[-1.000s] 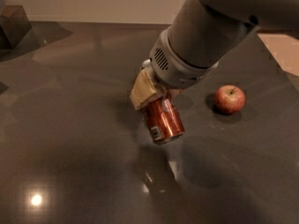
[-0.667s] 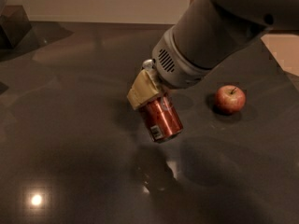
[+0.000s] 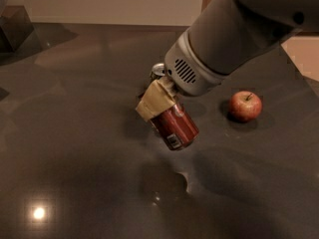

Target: Place coke can upright

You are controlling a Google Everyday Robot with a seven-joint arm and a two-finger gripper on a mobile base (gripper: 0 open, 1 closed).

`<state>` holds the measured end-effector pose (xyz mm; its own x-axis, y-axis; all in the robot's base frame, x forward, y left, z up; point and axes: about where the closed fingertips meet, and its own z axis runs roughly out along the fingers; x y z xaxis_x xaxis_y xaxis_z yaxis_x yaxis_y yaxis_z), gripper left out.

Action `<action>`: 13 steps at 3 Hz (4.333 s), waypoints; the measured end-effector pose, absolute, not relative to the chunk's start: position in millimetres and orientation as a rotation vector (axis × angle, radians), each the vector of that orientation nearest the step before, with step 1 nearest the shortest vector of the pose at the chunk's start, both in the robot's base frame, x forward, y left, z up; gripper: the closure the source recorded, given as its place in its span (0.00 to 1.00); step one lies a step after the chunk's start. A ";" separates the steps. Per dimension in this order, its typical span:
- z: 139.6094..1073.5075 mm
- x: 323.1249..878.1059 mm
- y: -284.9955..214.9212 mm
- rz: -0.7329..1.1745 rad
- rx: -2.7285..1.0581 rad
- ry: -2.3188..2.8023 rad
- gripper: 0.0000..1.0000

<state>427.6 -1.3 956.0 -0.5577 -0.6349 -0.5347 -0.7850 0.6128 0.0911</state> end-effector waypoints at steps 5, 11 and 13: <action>962.1 444.2 -36.1 0.985 -1.212 1.989 1.00; 923.6 447.2 -71.3 1.042 -1.264 1.372 1.00; 908.8 441.9 -73.3 1.072 -1.286 1.350 0.59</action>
Offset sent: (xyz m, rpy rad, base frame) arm 0.0038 -0.0149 0.0134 0.2264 -0.0104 0.1807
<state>441.9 -73.3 908.8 0.0052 -0.1645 -0.9864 -0.9980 0.0617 -0.0156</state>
